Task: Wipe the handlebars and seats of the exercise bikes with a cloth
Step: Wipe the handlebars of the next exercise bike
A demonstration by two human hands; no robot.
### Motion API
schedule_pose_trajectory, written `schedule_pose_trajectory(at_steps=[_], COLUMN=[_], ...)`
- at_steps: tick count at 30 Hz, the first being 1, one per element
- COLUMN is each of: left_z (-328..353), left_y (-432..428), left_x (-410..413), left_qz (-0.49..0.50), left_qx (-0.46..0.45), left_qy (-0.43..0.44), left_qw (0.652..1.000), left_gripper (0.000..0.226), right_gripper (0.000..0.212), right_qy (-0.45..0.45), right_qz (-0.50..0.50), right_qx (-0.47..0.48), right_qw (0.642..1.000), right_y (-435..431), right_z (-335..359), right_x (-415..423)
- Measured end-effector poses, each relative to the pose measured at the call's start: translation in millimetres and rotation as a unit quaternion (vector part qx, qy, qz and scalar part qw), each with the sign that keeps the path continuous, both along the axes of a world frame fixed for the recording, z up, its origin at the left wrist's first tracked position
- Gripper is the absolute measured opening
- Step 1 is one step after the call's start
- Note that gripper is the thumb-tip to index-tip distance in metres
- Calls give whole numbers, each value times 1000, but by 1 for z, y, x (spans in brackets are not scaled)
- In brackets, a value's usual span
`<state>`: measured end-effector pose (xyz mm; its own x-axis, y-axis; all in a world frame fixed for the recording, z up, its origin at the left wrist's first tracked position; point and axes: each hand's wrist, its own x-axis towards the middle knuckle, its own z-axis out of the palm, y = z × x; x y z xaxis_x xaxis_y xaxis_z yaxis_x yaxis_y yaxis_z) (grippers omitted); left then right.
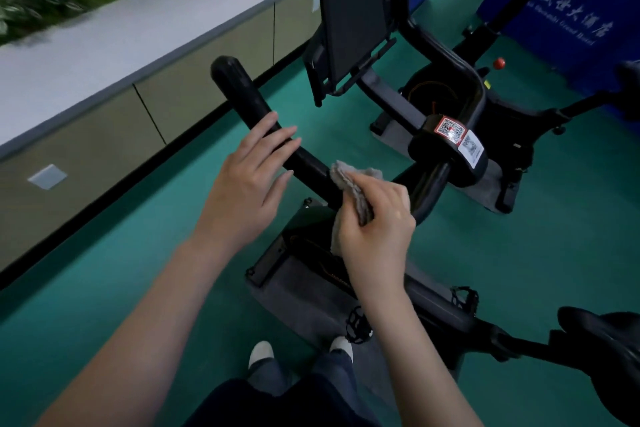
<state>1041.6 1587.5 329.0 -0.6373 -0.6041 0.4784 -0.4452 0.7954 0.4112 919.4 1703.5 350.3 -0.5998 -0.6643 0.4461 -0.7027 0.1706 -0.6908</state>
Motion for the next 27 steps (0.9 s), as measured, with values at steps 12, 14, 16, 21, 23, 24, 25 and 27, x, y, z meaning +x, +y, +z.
schedule_pose_trajectory(at_steps=[12,14,16,21,23,24,25,27], left_z=[4,5,5,8,10,10,10,11], left_y=[-2,-1,-1,2,3,3,4,7], left_x=[0,1,1,1,1,0,-1,-3], left_qz=[16,16,16,14,18,20,24,34], left_qx=[-7,-1,6,32,36,38,40,42], left_qy=[-4,-1,-3,-18,-14,-9,-4,2], left_qw=[1000,1000,1000,999,999,999,999,999], left_gripper=[38,38,39,44,42,41,41,40], right_gripper=[33,33,33,32,31,31,30,29], right_qy=[22,-4,-24,13,32,36,36,33], right_qz=[185,191,187,249,280,289,295,306], right_qx=[118,123,108,71,105,123,138,159], right_qw=[975,974,976,966,954,949,945,938], right_y=[-3,6,5,-28,-38,-39,-38,-27], right_z=[30,32,35,44,43,43,43,44], right_x=[-34,-44,-49,-39,-40,-42,-47,-61])
